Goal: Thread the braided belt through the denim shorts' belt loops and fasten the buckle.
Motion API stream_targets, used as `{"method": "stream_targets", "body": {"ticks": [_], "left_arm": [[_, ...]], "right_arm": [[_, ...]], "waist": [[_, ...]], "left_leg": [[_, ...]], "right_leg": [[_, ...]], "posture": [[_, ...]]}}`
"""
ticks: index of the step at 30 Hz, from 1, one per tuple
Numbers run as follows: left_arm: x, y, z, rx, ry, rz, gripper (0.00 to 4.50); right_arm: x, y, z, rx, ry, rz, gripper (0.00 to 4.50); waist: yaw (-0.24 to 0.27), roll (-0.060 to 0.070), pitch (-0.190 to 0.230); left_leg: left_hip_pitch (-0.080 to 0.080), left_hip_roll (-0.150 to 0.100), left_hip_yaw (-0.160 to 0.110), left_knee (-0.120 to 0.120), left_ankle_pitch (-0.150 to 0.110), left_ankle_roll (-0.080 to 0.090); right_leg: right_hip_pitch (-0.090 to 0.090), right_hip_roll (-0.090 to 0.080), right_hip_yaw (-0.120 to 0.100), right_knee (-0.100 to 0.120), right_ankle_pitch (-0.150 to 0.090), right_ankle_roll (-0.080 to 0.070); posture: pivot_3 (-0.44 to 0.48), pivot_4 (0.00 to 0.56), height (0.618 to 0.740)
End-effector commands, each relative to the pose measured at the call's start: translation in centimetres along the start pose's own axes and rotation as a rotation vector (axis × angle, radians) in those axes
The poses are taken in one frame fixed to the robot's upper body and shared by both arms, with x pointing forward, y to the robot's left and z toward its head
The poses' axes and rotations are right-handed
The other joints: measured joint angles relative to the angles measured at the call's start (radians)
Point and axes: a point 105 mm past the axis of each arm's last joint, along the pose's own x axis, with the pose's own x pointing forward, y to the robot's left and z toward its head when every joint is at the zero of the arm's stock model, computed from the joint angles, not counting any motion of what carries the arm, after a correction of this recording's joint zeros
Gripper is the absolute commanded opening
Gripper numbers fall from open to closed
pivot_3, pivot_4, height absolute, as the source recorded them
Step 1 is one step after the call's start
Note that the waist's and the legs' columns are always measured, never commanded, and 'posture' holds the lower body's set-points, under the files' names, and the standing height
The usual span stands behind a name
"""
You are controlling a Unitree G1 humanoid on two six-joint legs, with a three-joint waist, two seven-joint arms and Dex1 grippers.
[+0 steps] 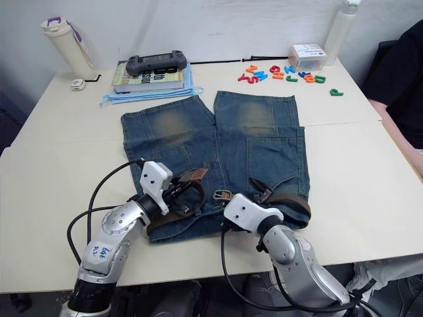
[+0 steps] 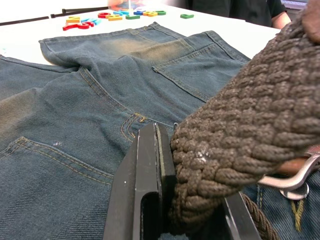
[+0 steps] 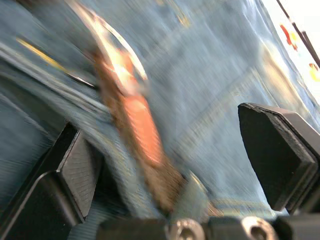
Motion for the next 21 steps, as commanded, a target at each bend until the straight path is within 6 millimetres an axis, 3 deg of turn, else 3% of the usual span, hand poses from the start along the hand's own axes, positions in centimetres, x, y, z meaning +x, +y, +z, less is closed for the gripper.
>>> {"method": "stream_targets", "body": {"ticks": [1,2,3,4,10,12,16,21], "left_arm": [[-0.2,-0.2,1.1,0.026,-0.042,0.000,0.00],[-0.2,-0.2,1.1,0.027,-0.041,0.002,0.00],[-0.2,-0.2,1.1,0.028,-0.042,0.005,0.00],[-0.2,-0.1,1.2,0.028,-0.042,0.008,0.00],[-0.1,0.0,1.2,0.030,-0.046,0.018,0.00],[-0.1,0.1,1.2,0.030,-0.045,0.024,0.00],[-0.1,0.4,0.9,0.017,-0.029,0.042,0.00],[0.3,0.8,0.7,-0.005,0.017,0.063,0.00]], "right_arm": [[-0.1,-0.1,0.4,-0.008,-0.018,-0.011,4.47],[0.0,-0.1,0.3,-0.007,-0.016,-0.010,4.47],[0.1,0.0,0.3,-0.006,-0.014,-0.009,3.97],[0.2,0.0,0.2,-0.004,-0.012,-0.009,3.76],[0.5,-0.2,0.3,-0.007,-0.016,-0.014,0.77],[0.5,-0.3,0.5,-0.012,-0.029,-0.020,0.01],[0.5,-0.6,1.7,0.001,-0.082,-0.038,0.03],[0.4,-0.9,2.2,0.151,-0.084,-0.079,0.03]], "waist": [[-0.003,0.000,0.000],[-0.003,0.000,0.000],[-0.003,0.000,0.000],[-0.002,0.000,0.000],[-0.002,0.000,0.000],[-0.002,0.000,0.000],[-0.002,0.000,0.000],[-0.002,0.000,0.000]], "left_leg": [[0.000,0.000,0.000,0.000,0.000,0.000],[0.000,0.000,0.000,0.000,0.000,0.000],[0.000,0.000,0.000,0.000,0.000,0.000],[0.000,0.000,0.000,0.000,0.000,0.000],[0.000,0.000,0.000,0.000,0.000,0.000],[0.000,0.000,0.000,0.000,0.000,0.000],[0.000,0.000,0.000,0.000,0.000,0.000],[0.000,0.000,0.000,0.000,0.000,-0.001]], "right_leg": [[0.000,0.000,0.000,0.000,0.000,0.000],[0.000,0.000,0.000,0.000,0.000,0.000],[0.000,0.001,0.000,0.000,0.000,0.000],[0.000,0.001,0.000,0.000,0.000,0.000],[0.000,0.001,0.000,0.000,0.000,0.000],[0.000,0.001,0.000,0.000,0.000,0.000],[0.000,0.001,0.000,0.000,0.000,0.000],[0.000,0.001,0.000,0.000,0.000,0.000]], "posture": [[0.000,0.150,0.730],[0.000,0.150,0.730],[0.000,0.150,0.730],[0.000,0.150,0.730],[0.000,0.150,0.730],[0.000,0.150,0.730],[0.000,0.150,0.730],[0.000,0.150,0.730]]}}
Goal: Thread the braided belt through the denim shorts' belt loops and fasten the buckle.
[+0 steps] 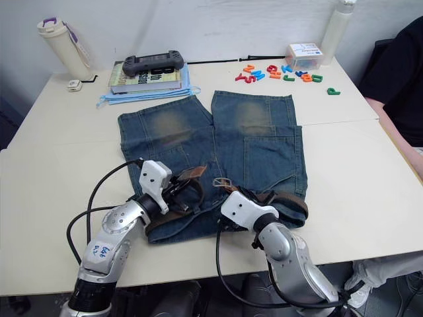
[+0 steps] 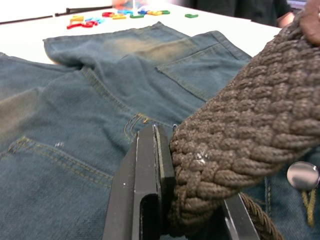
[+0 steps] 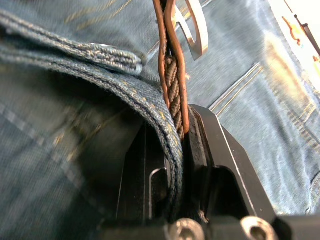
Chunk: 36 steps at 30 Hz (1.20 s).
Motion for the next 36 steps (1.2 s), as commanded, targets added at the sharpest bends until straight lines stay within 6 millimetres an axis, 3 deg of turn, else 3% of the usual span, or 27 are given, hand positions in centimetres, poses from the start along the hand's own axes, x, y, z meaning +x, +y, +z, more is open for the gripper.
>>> {"method": "stream_targets", "body": {"ticks": [1,8,11,16,20,28,36], "left_arm": [[0.2,0.2,0.9,-0.004,0.004,0.018,0.00],[0.2,0.2,-0.9,-0.025,0.160,0.011,0.00],[0.0,-0.2,-2.6,-0.003,0.279,-0.014,0.00],[0.0,-1.4,-3.8,0.003,0.387,-0.071,0.00],[0.2,-1.1,-5.6,-0.024,0.496,-0.047,0.00],[-0.5,-0.7,-6.3,-0.059,0.540,-0.027,0.00],[-0.1,-0.5,-6.8,-0.123,0.563,0.016,0.00]], "right_arm": [[-0.4,-1.2,1.1,0.136,-0.027,-0.087,0.03],[-0.3,-0.5,0.8,0.412,0.038,-0.117,0.03],[-0.2,-0.6,1.2,0.415,0.029,-0.125,0.03],[-0.2,-0.7,1.6,0.390,0.010,-0.136,0.03],[-0.1,-1.2,2.3,0.350,-0.033,-0.160,0.03],[-0.5,-2.6,2.5,0.346,-0.060,-0.239,0.03],[-0.7,-2.3,3.5,0.282,-0.121,-0.223,0.03]], "waist": [[0.000,0.000,0.000],[-0.001,0.000,0.000],[-0.001,0.001,-0.001],[-0.001,0.001,-0.002],[-0.001,0.001,-0.004],[-0.002,0.001,-0.004],[-0.001,0.001,-0.004]], "left_leg": [[0.000,0.000,0.000,0.000,0.000,0.000],[0.000,0.000,0.000,0.000,0.000,-0.001],[0.001,0.000,0.000,0.000,0.000,-0.001],[0.002,0.000,0.000,0.000,0.000,-0.002],[0.002,0.000,0.000,0.000,0.000,-0.002],[0.004,0.000,0.000,0.000,0.000,-0.003],[0.005,0.000,0.000,0.000,0.000,-0.003]], "right_leg": [[0.000,0.000,0.000,0.000,0.000,0.000],[-0.001,0.001,0.000,0.002,0.000,-0.001],[-0.001,0.001,0.000,0.004,-0.001,-0.001],[-0.001,0.001,0.000,0.006,-0.001,-0.002],[-0.001,0.001,0.000,0.006,-0.001,-0.003],[0.000,0.001,0.000,0.007,-0.002,-0.003],[0.001,0.001,0.000,0.007,-0.002,-0.003]], "posture": [[0.000,0.150,0.730],[0.000,0.150,0.730],[0.000,0.150,0.730],[0.000,0.150,0.730],[0.000,0.150,0.730],[0.000,0.150,0.730],[0.000,0.150,0.730]]}}
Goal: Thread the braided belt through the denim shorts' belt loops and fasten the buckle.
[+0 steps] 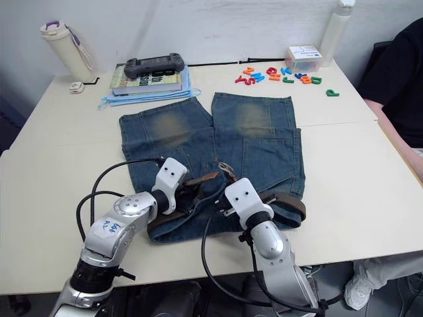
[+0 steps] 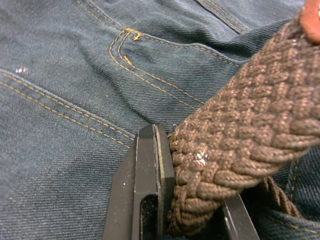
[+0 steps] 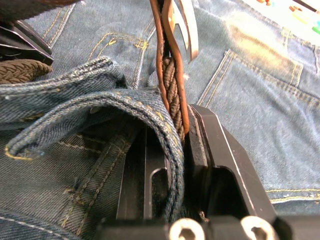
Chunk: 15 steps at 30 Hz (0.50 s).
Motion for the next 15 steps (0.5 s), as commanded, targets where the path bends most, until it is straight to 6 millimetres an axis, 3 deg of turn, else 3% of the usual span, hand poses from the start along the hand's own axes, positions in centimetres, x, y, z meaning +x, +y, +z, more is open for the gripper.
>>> {"method": "stream_targets", "body": {"ticks": [1,15], "left_arm": [[0.4,0.4,-4.0,-0.091,0.165,0.026,0.00],[0.9,0.0,-3.0,-0.133,0.123,0.032,0.00]], "right_arm": [[-0.7,-0.9,2.7,-0.042,-0.128,-0.046,0.03],[-0.5,-0.6,1.7,-0.082,-0.085,-0.025,0.03]], "waist": [[0.000,0.000,0.000],[0.002,0.000,0.000]], "left_leg": [[0.001,0.000,0.000,0.000,0.000,0.000],[0.005,0.000,0.000,0.000,0.000,-0.001]], "right_leg": [[0.000,0.000,0.000,0.000,0.000,0.000],[0.005,0.000,0.000,0.001,0.000,0.000]], "posture": [[0.000,0.150,0.730],[0.000,0.150,0.730]]}}
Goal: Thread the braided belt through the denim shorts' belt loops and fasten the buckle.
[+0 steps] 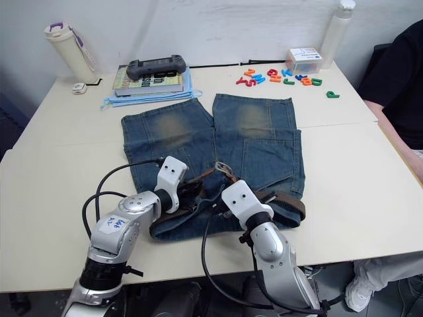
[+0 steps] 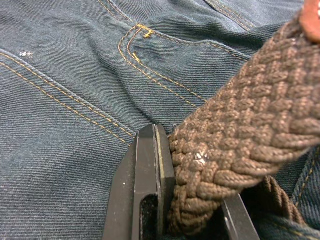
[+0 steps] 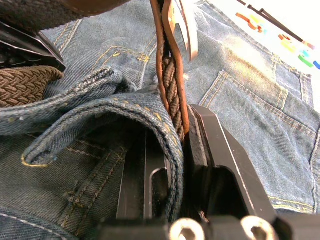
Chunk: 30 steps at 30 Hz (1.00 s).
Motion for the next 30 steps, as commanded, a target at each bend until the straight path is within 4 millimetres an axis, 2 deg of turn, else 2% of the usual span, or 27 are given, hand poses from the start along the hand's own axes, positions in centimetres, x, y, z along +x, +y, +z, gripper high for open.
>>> {"method": "stream_targets", "body": {"ticks": [1,14,24,30], "left_arm": [[0.2,0.1,-3.1,-0.043,0.128,0.014,0.00],[0.8,-0.9,-2.6,-0.044,0.111,-0.016,0.00],[1.6,-2.1,-1.7,0.049,0.090,-0.069,0.00],[1.7,-2.7,-0.6,0.077,0.034,-0.104,0.00]], "right_arm": [[-0.3,-0.7,1.4,-0.026,-0.061,-0.025,0.03],[-0.1,0.6,0.8,-0.080,-0.034,0.060,0.03],[0.2,1.2,0.8,-0.224,-0.038,0.114,0.03],[-0.1,1.5,-0.8,-0.268,0.045,0.165,0.03]], "waist": [[0.000,0.000,0.000],[0.001,0.000,0.000],[0.003,0.000,0.000],[0.005,0.000,0.000]], "left_leg": [[0.000,0.000,0.000,0.000,0.000,0.000],[0.000,0.000,0.000,0.000,0.000,0.000],[0.000,0.000,-0.001,0.000,0.000,0.000],[0.000,-0.001,-0.001,0.000,0.000,0.000]], "right_leg": [[0.000,0.000,0.000,0.000,0.000,0.000],[0.000,0.000,0.000,0.000,0.000,0.000],[0.001,0.000,0.000,0.000,0.000,0.000],[0.001,-0.001,-0.001,-0.001,0.000,0.000]], "posture": [[0.000,0.150,0.730],[0.000,0.150,0.730],[0.000,0.150,0.730],[0.000,0.150,0.730]]}}
